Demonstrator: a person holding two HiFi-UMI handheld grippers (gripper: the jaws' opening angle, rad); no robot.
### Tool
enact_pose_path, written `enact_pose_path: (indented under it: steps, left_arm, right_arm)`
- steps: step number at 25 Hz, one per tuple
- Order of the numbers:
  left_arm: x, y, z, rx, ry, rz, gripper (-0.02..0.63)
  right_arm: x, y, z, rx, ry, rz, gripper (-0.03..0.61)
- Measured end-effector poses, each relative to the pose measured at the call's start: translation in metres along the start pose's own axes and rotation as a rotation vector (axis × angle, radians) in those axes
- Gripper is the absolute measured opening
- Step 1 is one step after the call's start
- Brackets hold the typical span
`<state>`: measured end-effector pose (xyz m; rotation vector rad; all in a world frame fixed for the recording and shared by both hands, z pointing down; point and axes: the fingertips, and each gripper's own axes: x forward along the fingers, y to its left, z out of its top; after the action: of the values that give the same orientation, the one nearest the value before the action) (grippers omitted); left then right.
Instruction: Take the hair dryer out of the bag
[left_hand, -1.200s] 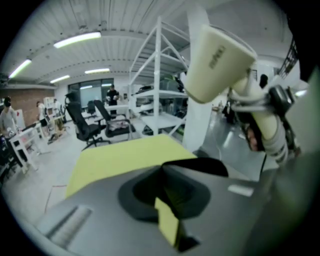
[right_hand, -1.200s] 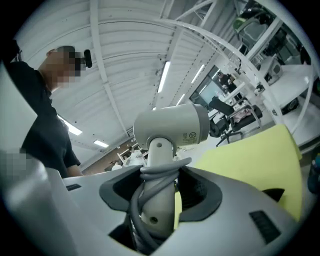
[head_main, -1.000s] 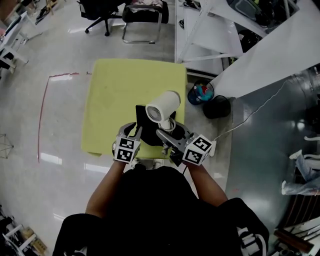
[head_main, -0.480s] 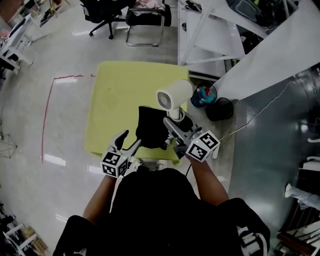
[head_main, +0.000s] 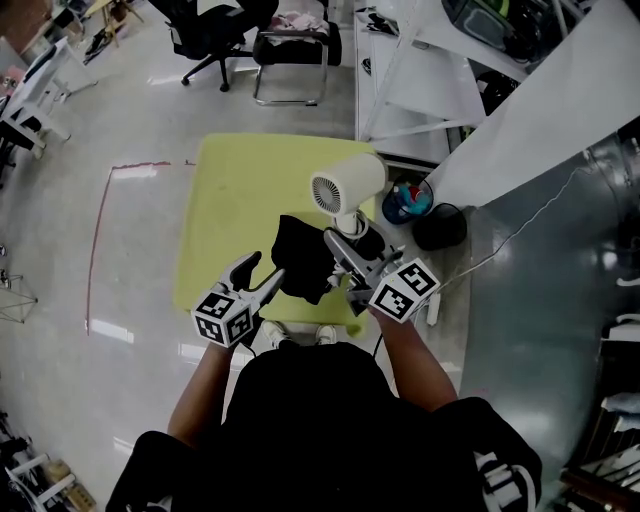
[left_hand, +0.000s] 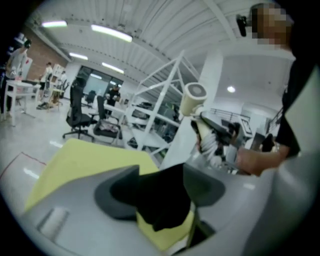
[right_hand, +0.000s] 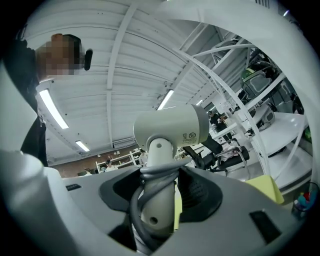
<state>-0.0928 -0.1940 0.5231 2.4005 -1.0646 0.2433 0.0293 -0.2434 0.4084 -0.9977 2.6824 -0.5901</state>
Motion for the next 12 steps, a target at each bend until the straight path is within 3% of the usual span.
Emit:
enact_pose_path:
  steps: [2, 9, 12]
  left_arm:
    - [-0.003, -0.001, -0.013, 0.011, 0.061, -0.018, 0.279]
    - [-0.018, 0.008, -0.060, 0.187, 0.307, 0.018, 0.279]
    - [-0.028, 0.013, -0.071, 0.205, 0.351, 0.035, 0.278]
  right_arm:
    - [-0.001, 0.000, 0.001, 0.004, -0.008, -0.007, 0.213]
    - [0.000, -0.005, 0.003, 0.012, -0.008, -0.021, 0.213]
    - [0.002, -0.005, -0.001, 0.018, -0.003, -0.018, 0.213]
